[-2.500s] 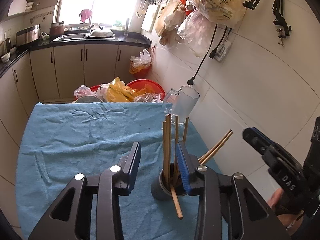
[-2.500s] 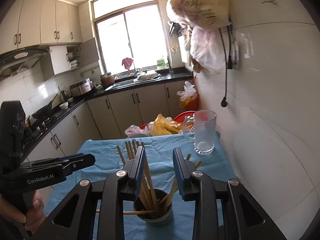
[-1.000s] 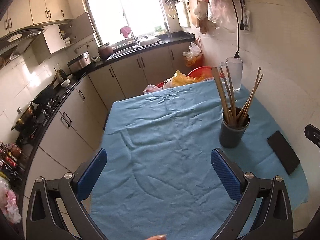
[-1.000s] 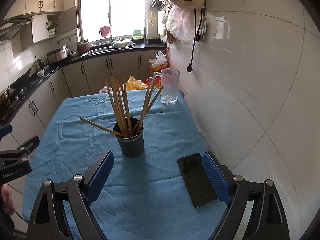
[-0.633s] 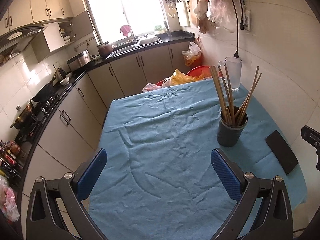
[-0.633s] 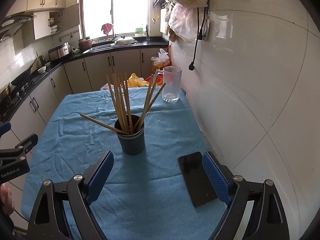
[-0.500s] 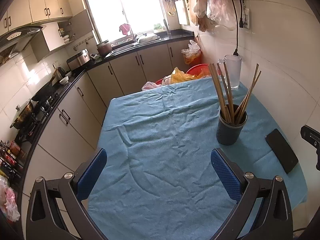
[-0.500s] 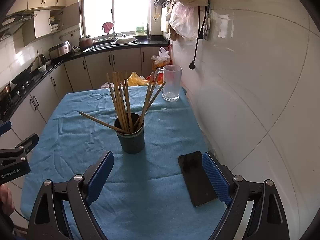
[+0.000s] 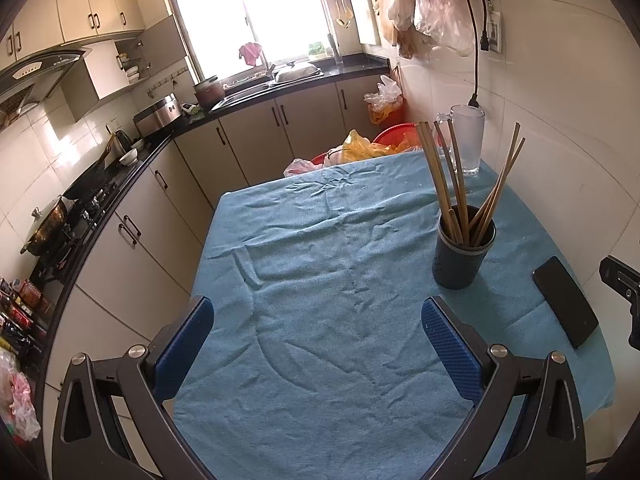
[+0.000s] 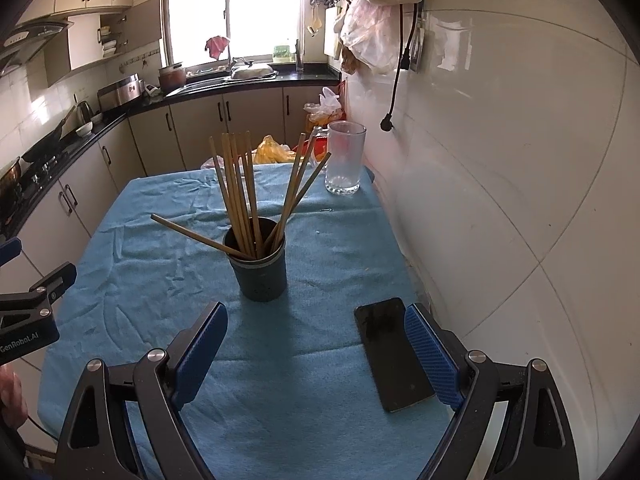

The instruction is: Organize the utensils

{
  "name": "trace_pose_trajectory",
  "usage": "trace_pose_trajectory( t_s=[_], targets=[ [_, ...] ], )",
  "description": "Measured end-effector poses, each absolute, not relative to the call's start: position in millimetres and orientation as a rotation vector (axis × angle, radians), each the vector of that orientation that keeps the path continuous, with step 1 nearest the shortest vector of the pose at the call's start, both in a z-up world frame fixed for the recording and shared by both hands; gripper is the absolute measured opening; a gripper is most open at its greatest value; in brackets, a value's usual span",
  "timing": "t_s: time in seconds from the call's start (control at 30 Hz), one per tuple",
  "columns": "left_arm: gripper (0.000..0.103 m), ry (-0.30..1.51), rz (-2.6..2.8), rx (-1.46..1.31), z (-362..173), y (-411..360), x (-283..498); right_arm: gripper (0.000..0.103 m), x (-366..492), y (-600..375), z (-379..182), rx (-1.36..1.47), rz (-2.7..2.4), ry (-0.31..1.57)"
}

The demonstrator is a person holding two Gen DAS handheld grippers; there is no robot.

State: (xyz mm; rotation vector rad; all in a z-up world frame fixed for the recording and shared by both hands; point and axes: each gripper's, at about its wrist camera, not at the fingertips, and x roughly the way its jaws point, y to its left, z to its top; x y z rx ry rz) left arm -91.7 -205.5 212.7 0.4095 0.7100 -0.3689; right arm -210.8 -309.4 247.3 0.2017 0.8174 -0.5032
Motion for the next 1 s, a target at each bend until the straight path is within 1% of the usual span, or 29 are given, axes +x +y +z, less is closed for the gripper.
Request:
trace_pose_trajectory(
  t_s=[1.0],
  targets=[
    [0.103, 0.718, -0.363, 0.403, 206.2, -205.1, -89.5, 0.093, -197.7, -308.4, 236.0, 0.184, -0.489, 0.857]
  ],
)
